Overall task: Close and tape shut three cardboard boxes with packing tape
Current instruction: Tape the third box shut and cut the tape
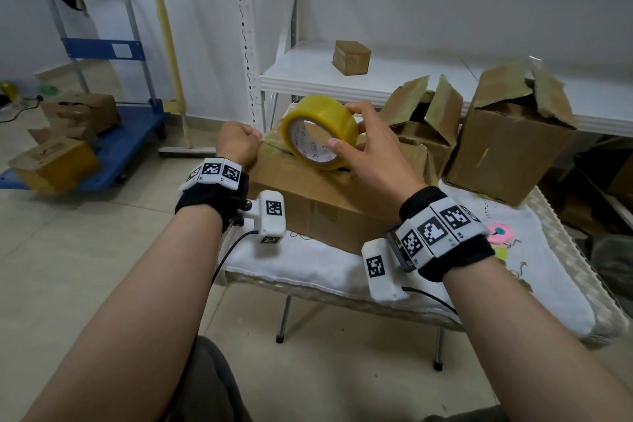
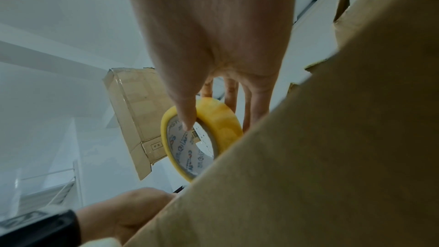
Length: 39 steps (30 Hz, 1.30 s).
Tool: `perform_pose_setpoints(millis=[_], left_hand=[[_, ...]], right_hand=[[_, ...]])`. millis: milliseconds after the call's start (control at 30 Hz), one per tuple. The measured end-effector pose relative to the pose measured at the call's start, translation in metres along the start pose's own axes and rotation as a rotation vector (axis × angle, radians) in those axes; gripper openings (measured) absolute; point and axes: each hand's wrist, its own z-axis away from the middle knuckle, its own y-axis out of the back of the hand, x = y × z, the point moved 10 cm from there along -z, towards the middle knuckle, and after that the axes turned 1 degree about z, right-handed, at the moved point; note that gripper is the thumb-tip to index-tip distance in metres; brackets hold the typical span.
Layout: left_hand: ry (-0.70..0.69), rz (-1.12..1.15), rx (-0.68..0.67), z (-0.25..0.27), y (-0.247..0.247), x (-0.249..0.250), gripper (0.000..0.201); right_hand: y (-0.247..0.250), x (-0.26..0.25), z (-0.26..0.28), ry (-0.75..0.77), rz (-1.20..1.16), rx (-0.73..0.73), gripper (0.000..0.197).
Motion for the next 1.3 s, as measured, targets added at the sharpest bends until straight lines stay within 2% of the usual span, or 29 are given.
perform_pose_setpoints(millis=[233,400,633,833,967,1067,1167,1300], left_hand=[[-0.007,-0.074,0.021,0.002,0.001,0.001,0.017],[-0.076,-0.145,0.064,0.002,0.003,0.008,0.020],[-0.046,-0.118,0.064,-0.001,0.005,0.001,0.015],[-0.135,-0.109,0.176,0.006,0.018,0.012,0.021],[-0.163,-0.117,0.137,0.007,0.013,0.016,0.013],[-0.182,-0.128,0.130,0.009,0.012,0.021,0.017],[-0.189,-0.127,0.066,0.009,0.006,0.022,0.020],[-0.198,-0.139,0.038,0.008,0.004,0.019,0.026]], right_hand=[[-0.003,0.003,0.001,-0.024,-0.019,-0.032,0.058],[-0.004,0.004,0.002,-0.036,-0.014,-0.050,0.058],[-0.006,0.003,0.003,-0.032,-0.001,-0.080,0.057],[-0.006,0.005,0.002,-0.033,0.004,-0.079,0.057],[-0.007,0.005,0.000,-0.033,0.003,-0.082,0.056],[-0.006,0.007,0.000,-0.038,0.002,-0.085,0.058],[-0.006,0.011,-0.001,-0.052,0.027,-0.077,0.061],[-0.010,0.017,-0.003,-0.080,0.073,-0.063,0.056]])
